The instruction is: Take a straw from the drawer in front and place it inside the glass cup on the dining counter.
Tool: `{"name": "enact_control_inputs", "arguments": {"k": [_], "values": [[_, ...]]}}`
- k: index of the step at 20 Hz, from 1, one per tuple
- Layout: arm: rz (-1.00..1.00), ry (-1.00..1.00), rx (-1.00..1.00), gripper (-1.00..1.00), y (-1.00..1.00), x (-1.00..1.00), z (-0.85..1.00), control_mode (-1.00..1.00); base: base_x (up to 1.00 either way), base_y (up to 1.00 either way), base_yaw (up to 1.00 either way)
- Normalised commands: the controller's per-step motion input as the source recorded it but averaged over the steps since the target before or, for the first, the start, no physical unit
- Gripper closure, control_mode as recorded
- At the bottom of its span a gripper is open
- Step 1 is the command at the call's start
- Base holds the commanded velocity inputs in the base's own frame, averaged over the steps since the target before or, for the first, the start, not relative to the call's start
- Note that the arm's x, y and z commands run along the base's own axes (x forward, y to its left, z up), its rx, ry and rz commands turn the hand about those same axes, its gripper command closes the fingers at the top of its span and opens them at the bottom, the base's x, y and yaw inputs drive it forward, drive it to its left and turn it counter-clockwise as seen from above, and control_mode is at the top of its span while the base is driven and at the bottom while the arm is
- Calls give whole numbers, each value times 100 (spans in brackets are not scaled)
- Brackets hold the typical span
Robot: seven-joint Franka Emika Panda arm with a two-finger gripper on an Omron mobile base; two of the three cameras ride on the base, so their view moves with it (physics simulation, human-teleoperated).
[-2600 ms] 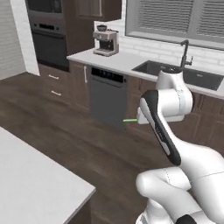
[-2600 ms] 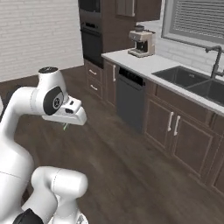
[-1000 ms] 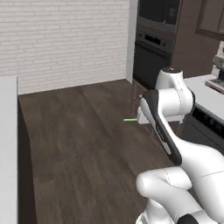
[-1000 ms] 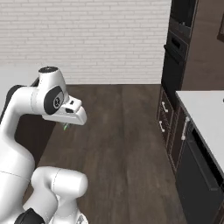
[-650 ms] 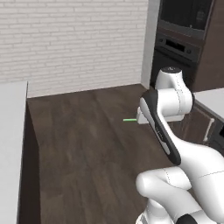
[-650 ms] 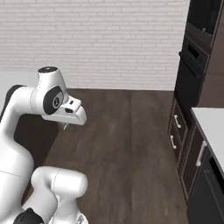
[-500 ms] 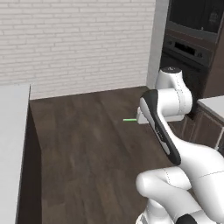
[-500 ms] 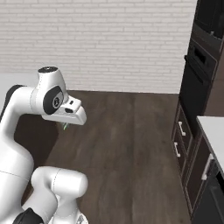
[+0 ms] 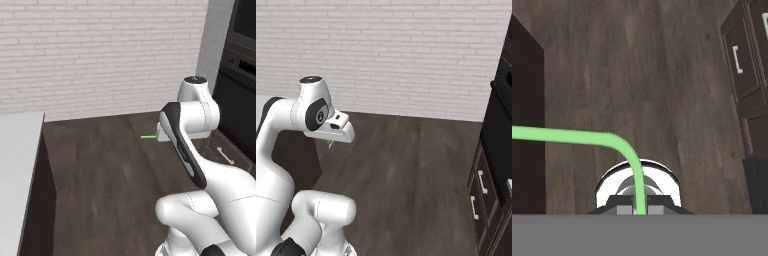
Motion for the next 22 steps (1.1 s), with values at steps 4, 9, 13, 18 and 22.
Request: {"name": "enact_control_inputs", "arguments": {"k": [4, 9, 13, 18, 22], "values": [[0, 0, 0, 100, 0, 0, 0, 100, 100, -22, 21], [0, 0, 0, 100, 0, 0, 0, 100, 100, -22, 23], [0, 0, 0, 100, 0, 0, 0, 100, 100, -24, 28], [0, 0, 0, 100, 0, 0, 0, 100, 100, -31, 33], [0, 0, 0, 100, 0, 0, 0, 100, 100, -39, 40]]}}
